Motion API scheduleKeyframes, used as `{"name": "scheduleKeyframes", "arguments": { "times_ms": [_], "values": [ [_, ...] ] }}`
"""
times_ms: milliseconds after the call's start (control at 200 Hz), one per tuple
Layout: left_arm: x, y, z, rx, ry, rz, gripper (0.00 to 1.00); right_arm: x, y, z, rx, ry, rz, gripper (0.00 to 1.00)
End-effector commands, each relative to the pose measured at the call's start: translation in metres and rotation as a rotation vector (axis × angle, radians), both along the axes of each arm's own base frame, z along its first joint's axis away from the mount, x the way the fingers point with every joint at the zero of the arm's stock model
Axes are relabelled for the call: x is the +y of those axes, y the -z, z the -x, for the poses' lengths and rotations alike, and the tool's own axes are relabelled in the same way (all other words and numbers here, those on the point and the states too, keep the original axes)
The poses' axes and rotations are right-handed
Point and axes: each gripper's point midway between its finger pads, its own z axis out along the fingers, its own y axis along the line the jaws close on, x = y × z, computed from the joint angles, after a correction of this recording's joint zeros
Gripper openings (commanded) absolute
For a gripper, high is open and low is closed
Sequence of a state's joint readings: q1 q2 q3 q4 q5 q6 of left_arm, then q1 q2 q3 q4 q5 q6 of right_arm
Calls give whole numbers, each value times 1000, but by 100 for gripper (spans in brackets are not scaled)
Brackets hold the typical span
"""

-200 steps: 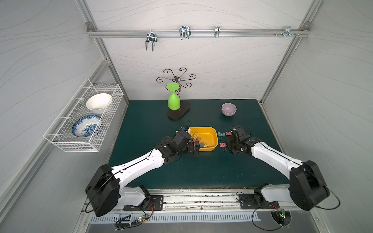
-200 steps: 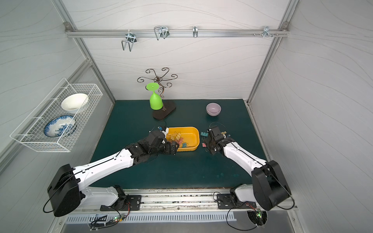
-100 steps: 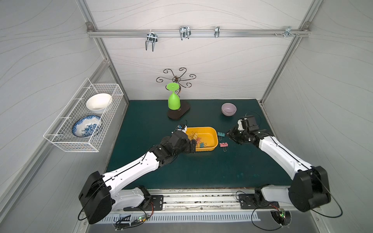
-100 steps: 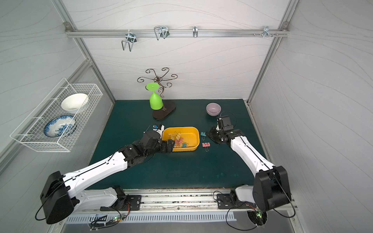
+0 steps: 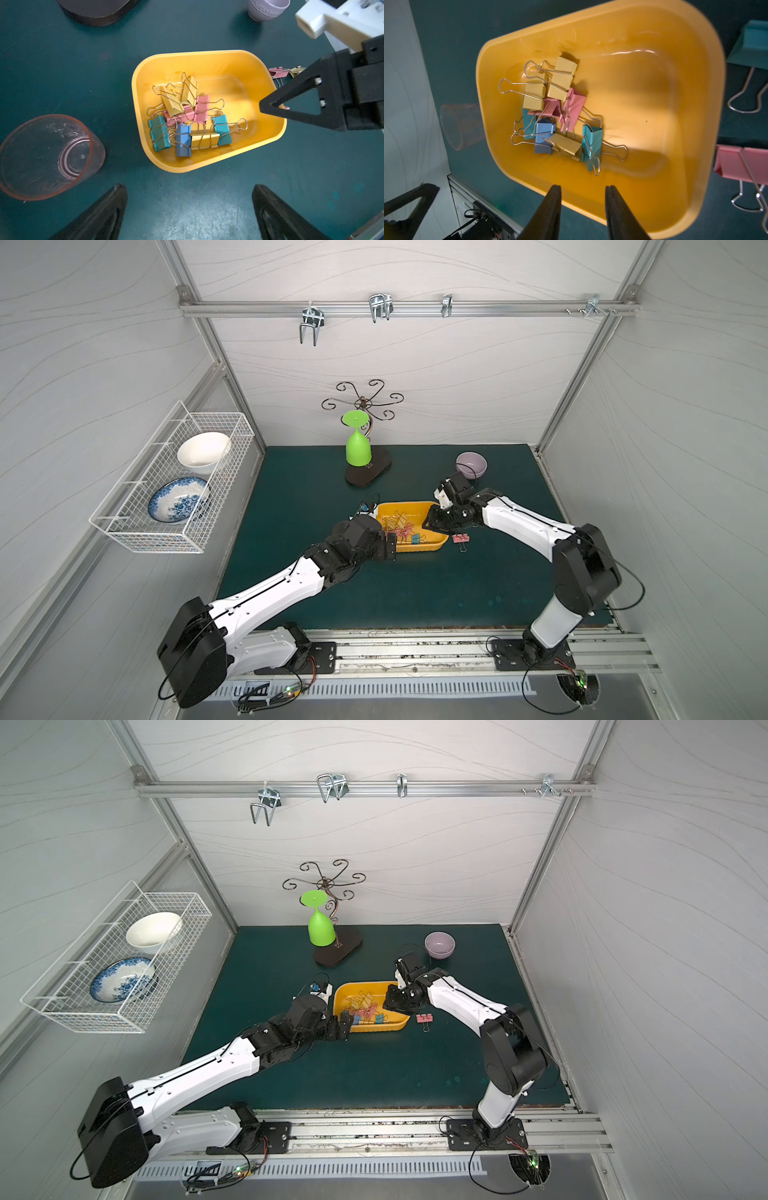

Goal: Take out the binder clips from the storage box
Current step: Pick up the binder clip from the storage box.

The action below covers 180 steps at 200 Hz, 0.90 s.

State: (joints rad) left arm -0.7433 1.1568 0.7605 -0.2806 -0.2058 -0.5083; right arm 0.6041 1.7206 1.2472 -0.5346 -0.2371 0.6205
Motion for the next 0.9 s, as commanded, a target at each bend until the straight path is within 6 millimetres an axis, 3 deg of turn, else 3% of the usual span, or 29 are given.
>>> {"name": "scheduleKeyframes", "arguments": {
  "times_ms": [0,190,525,680,895],
  "values": [
    [3,-9,-4,-15,-18,32,98,13,0,0,32,-19,-13,38],
    [10,-6,-4,10,-31,31,98,33,13,-11,68,-3,-19,37],
    [23,-10,0,4,-51,27,98,48,43,-25,152,41,-6,31],
    [29,-10,2,4,-63,29,98,47,49,-25,175,61,7,18],
    [31,-12,2,-2,-78,42,98,33,35,-29,123,110,30,2]
  ]
}}
